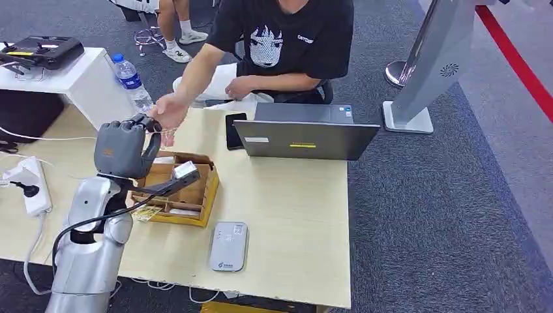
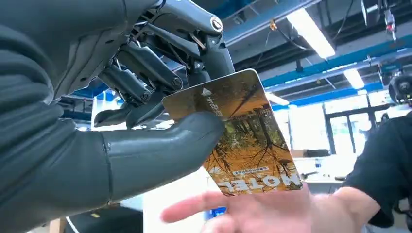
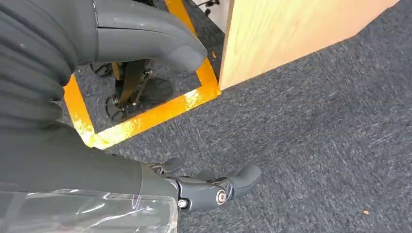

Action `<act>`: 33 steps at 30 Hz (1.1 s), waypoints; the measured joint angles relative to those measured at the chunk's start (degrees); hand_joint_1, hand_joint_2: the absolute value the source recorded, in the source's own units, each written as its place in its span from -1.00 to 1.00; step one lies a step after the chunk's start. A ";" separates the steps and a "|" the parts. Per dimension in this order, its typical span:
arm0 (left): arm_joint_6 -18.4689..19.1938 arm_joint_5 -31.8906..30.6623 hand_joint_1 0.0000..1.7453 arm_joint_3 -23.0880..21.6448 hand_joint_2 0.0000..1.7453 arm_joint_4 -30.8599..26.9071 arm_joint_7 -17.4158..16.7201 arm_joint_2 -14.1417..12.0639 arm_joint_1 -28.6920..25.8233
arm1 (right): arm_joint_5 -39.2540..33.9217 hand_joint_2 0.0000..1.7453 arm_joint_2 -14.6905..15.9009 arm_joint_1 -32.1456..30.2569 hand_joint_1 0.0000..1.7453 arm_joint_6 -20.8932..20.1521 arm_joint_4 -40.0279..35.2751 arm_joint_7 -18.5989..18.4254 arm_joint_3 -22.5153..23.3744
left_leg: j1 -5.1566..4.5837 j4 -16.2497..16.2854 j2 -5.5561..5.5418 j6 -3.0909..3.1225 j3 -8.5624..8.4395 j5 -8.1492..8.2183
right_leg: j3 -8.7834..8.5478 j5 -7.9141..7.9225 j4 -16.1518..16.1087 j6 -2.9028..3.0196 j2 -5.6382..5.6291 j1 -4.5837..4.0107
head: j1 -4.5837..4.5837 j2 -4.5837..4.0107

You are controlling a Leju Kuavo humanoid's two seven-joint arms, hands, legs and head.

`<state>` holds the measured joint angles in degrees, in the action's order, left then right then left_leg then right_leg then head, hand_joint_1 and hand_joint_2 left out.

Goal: Pass the card to the sensor for recognition and then transmit it.

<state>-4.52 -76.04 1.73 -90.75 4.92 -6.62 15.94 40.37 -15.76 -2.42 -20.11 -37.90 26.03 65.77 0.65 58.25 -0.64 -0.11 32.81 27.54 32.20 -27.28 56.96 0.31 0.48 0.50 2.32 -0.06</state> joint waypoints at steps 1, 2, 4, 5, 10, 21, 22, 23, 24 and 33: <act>0.00 -0.07 1.00 -0.02 1.00 0.00 0.07 0.00 -0.05 | 0.00 1.00 0.00 0.00 -1.00 -0.02 0.00 0.00 0.00 | 0.00 0.00 0.00 0.00 0.00 0.00 | 0.00 0.00 0.00 0.00 0.00 0.00 | 0.02 0.00; -0.11 -0.20 1.00 -0.02 1.00 0.00 0.07 0.00 -0.16 | 0.00 1.00 0.00 0.00 -1.00 -0.04 0.00 0.00 0.02 | 0.00 0.00 0.00 0.00 0.00 0.00 | 0.00 0.00 0.00 0.00 0.00 0.00 | 0.00 0.00; -0.61 -0.48 1.00 -0.02 1.00 0.00 0.07 0.02 -0.38 | 0.02 1.00 0.00 0.00 -1.00 -0.02 0.02 0.00 0.07 | 0.00 0.00 0.00 0.00 0.00 0.00 | 0.00 0.00 0.00 0.00 0.00 0.00 | 0.00 0.00; -0.98 -0.65 1.00 -0.02 1.00 0.00 0.07 0.02 -0.50 | 0.20 1.00 0.00 0.00 -1.00 -0.02 0.04 0.00 0.07 | 0.00 0.00 0.00 0.00 0.00 0.00 | -0.01 0.00 0.00 0.00 0.00 0.00 | 0.02 0.00; -2.29 -1.05 1.00 0.00 1.00 0.04 0.09 0.00 -1.44 | 1.07 1.00 0.00 -0.01 -1.00 0.00 0.26 0.31 0.35 | 0.00 0.00 0.02 0.00 0.00 0.00 | -0.01 0.00 0.01 0.00 0.00 0.00 | 0.00 0.00; -4.04 -0.52 -1.00 0.79 1.00 0.04 1.16 -0.02 -3.84 | 1.31 1.00 0.00 -0.03 -1.00 0.09 0.39 0.63 0.50 | 0.00 0.00 0.01 -0.02 0.02 0.07 | 0.01 -0.04 0.00 -0.03 0.00 0.00 | 0.02 0.00; -4.09 -0.48 -1.00 0.85 1.00 0.04 1.16 -0.02 -3.98 | 1.31 1.00 0.00 -0.03 -1.00 0.09 0.39 0.66 0.50 | 0.00 0.00 0.01 -0.01 0.03 0.07 | 0.00 -0.04 0.00 -0.03 0.01 0.00 | 0.02 0.00; -4.11 -0.48 -1.00 0.94 1.00 0.04 1.18 -0.02 -4.09 | 1.31 1.00 0.00 -0.03 -1.00 0.09 0.39 0.66 0.50 | 0.00 0.00 0.01 -0.01 0.02 0.07 | 0.00 -0.04 0.00 -0.03 0.01 0.00 | 0.00 0.00; -4.13 -0.46 -1.00 1.05 1.00 0.04 1.20 -0.02 -4.19 | 1.31 1.00 0.00 -0.03 -1.00 0.09 0.39 0.66 0.50 | 0.00 0.00 0.01 -0.01 0.02 0.07 | 0.00 -0.04 0.00 -0.03 0.00 0.00 | 0.02 0.00; -4.31 -0.42 -1.00 1.29 1.00 0.04 1.20 0.00 -4.56 | 1.31 1.00 0.00 -0.04 -1.00 0.09 0.46 0.76 0.52 | 0.00 0.00 0.00 -0.02 0.02 0.06 | 0.00 -0.04 0.00 -0.02 0.00 0.00 | 0.02 0.00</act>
<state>-8.83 -76.46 3.02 -90.71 6.12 -6.62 11.39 41.68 -15.76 -2.45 -20.02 -37.44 26.80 66.29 0.65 58.24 -0.64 -0.13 32.83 27.60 32.20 -27.32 56.96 0.29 0.48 0.50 2.34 -0.07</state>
